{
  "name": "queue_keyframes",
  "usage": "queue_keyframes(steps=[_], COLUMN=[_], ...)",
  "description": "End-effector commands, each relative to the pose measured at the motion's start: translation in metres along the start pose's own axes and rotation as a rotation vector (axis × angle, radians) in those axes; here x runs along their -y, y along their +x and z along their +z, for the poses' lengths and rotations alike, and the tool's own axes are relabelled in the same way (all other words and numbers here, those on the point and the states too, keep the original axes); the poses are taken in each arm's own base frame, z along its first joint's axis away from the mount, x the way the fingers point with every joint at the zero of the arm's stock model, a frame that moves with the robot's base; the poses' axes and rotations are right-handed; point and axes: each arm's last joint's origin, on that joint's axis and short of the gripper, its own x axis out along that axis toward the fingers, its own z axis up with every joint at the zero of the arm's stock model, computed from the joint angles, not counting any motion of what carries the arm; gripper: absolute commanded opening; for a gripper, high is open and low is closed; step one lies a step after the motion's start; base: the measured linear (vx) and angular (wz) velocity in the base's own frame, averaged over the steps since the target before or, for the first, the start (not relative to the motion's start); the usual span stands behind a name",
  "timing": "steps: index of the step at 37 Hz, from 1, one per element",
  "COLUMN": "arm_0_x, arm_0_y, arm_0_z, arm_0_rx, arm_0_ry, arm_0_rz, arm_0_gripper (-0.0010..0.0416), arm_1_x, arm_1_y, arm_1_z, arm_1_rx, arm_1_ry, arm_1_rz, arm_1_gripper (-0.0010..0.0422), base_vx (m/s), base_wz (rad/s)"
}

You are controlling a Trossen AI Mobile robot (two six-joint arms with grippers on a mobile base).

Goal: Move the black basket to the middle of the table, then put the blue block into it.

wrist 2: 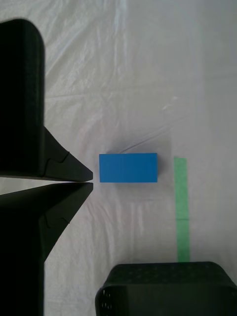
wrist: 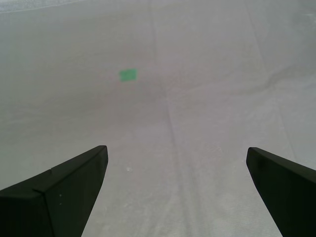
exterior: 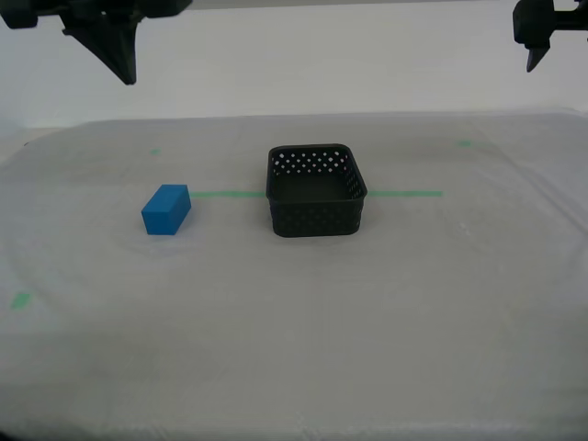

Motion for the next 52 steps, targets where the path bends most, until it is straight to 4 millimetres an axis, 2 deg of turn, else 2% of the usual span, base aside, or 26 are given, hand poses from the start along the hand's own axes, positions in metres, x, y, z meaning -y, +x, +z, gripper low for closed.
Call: queue_keyframes(steps=[1, 11, 18, 40, 49, 52], arm_0_x=[0.0, 0.0, 0.0, 0.0, 0.0, 0.0], arm_0_y=[0.0, 0.0, 0.0, 0.0, 0.0, 0.0], arm_0_z=[0.001, 0.001, 0.001, 0.001, 0.001, 0.001], arm_0_rx=[0.004, 0.004, 0.005, 0.006, 0.006, 0.007], arm_0_ry=[-0.001, -0.001, -0.001, 0.0, 0.0, 0.0], arm_0_rz=[0.0, 0.0, 0.0, 0.0, 0.0, 0.0], arm_0_gripper=[0.0394, 0.0394, 0.0394, 0.0394, 0.0393, 0.0394], arm_1_x=[0.002, 0.004, 0.004, 0.007, 0.007, 0.006], arm_1_y=[0.016, 0.049, 0.048, 0.048, 0.059, 0.064], arm_1_z=[0.004, 0.011, 0.011, 0.009, 0.004, 0.001], arm_1_rx=[-0.05, -0.125, -0.118, -0.129, -0.127, -0.138], arm_1_ry=[0.0, 0.001, -0.094, -0.124, -0.117, -0.129], arm_1_rz=[0.012, 0.029, 0.033, 0.05, 0.047, 0.052], arm_1_gripper=[0.0, 0.0, 0.0, 0.0, 0.0001, 0.0013], base_vx=[0.0, 0.0, 0.0, 0.0, 0.0, 0.0], base_wz=[0.0, 0.0, 0.0, 0.0, 0.0, 0.0])
